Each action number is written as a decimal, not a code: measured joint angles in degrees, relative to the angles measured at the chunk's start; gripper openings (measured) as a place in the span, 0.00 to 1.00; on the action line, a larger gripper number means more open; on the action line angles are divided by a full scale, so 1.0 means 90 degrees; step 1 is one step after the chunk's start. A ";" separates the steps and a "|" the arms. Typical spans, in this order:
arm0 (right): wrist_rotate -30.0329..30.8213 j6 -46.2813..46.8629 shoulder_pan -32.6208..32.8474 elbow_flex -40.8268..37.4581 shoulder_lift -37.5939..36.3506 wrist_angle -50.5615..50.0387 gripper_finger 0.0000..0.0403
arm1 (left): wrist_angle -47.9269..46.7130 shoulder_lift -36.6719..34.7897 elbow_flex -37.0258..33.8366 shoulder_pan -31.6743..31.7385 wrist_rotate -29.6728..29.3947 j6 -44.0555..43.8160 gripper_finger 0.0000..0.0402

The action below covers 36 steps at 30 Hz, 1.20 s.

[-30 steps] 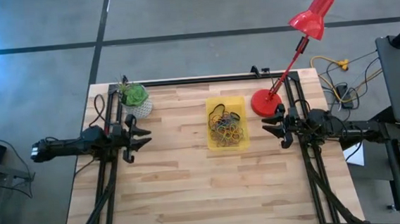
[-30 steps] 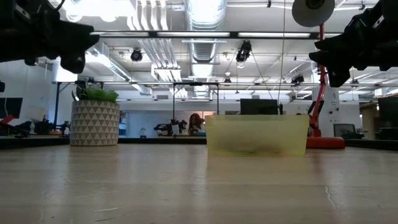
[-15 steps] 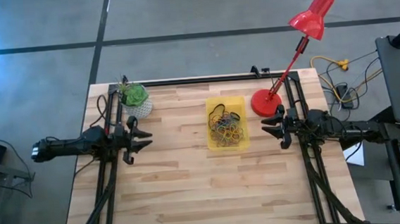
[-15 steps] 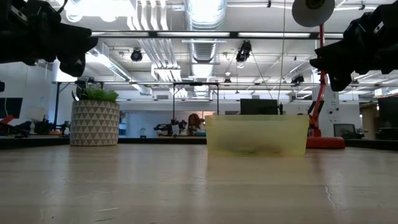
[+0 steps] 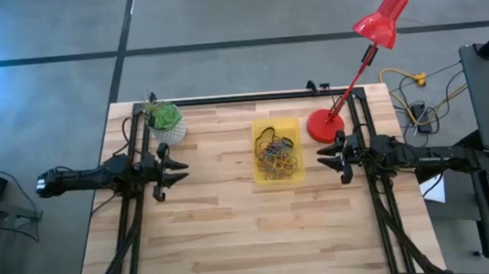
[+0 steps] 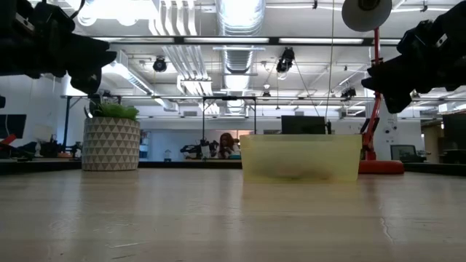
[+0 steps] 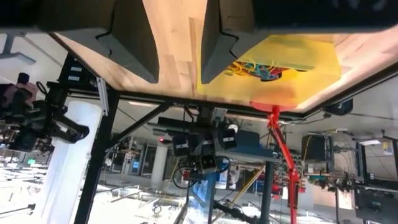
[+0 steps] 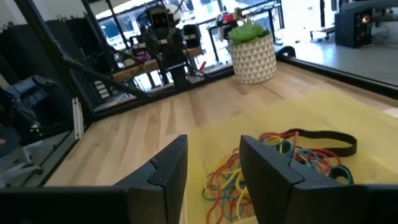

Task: Pick and place rubber bands into bin
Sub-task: Return to Home Position

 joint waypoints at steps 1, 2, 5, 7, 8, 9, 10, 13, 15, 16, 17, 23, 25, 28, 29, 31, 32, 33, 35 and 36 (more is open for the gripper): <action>0.0009 0.0000 0.0000 0.0000 0.0049 0.0001 0.33 | 0.0001 0.0033 0.0000 0.0000 -0.0001 0.0000 0.26; 0.0019 0.0005 0.0000 0.0000 0.0100 0.0005 0.33 | 0.0005 0.0068 0.0000 0.0001 -0.0002 0.0002 0.26; 0.0022 -0.0001 0.0000 0.0000 0.0214 0.0005 0.33 | 0.0007 0.0170 0.0000 0.0000 -0.0002 0.0002 0.26; 0.0022 0.0010 0.0000 0.0000 0.0267 0.0005 0.33 | 0.0009 0.0236 0.0000 0.0000 -0.0002 0.0002 0.26; 0.0024 0.0012 0.0000 0.0000 0.0291 0.0003 0.34 | 0.0014 0.0267 0.0000 0.0000 -0.0002 0.0002 0.26; 0.0024 0.0009 0.0000 0.0000 0.0305 0.0003 0.34 | 0.0018 0.0303 0.0000 0.0000 -0.0002 0.0005 0.26; 0.0024 0.0001 0.0000 0.0000 0.0319 0.0006 0.34 | 0.0023 0.0334 0.0000 0.0000 -0.0002 0.0005 0.26; 0.0029 0.0015 0.0000 0.0000 0.0330 0.0005 0.34 | 0.0026 0.0425 0.0000 0.0000 -0.0002 0.0005 0.26; 0.0038 0.0015 0.0000 0.0000 0.0327 0.0007 0.33 | 0.0028 0.0482 0.0000 0.0000 -0.0002 0.0005 0.26; 0.0039 0.0015 0.0000 0.0000 0.0327 0.0006 0.33 | 0.0026 0.0506 0.0000 0.0000 -0.0002 0.0005 0.26; 0.0039 0.0017 0.0000 0.0000 0.0327 0.0005 0.33 | 0.0026 0.0533 0.0000 0.0000 -0.0002 0.0007 0.26; 0.0038 0.0015 0.0000 0.0000 0.0330 0.0006 0.33 | 0.0018 0.0663 0.0000 0.0001 -0.0004 0.0007 0.26; 0.0039 0.0015 0.0000 0.0000 0.0330 0.0008 0.33 | 0.0018 0.0701 0.0000 0.0001 -0.0005 0.0007 0.26; 0.0037 0.0015 0.0000 0.0000 0.0330 0.0008 0.33 | 0.0016 0.0747 0.0000 0.0002 -0.0005 0.0010 0.26; 0.0037 0.0017 0.0000 0.0000 0.0328 0.0006 0.33 | 0.0019 0.0766 0.0000 0.0000 -0.0005 0.0009 0.26; 0.0037 0.0015 0.0000 0.0000 0.0330 0.0008 0.33 | 0.0009 0.0792 0.0000 0.0001 -0.0005 0.0010 0.26; 0.0037 0.0015 0.0000 0.0000 0.0328 0.0008 0.32 | 0.0013 0.0810 0.0000 0.0000 -0.0005 0.0010 0.26; 0.0037 0.0015 0.0000 0.0000 0.0330 0.0008 0.32 | 0.0012 0.0826 0.0000 0.0000 -0.0005 0.0010 0.26; 0.0037 0.0015 0.0000 -0.0001 0.0330 0.0008 0.32 | 0.0009 0.0851 0.0000 0.0000 -0.0005 0.0010 0.26; 0.0037 0.0015 0.0000 -0.0001 0.0329 0.0008 0.32 | 0.0010 0.0855 0.0000 0.0000 -0.0005 0.0010 0.26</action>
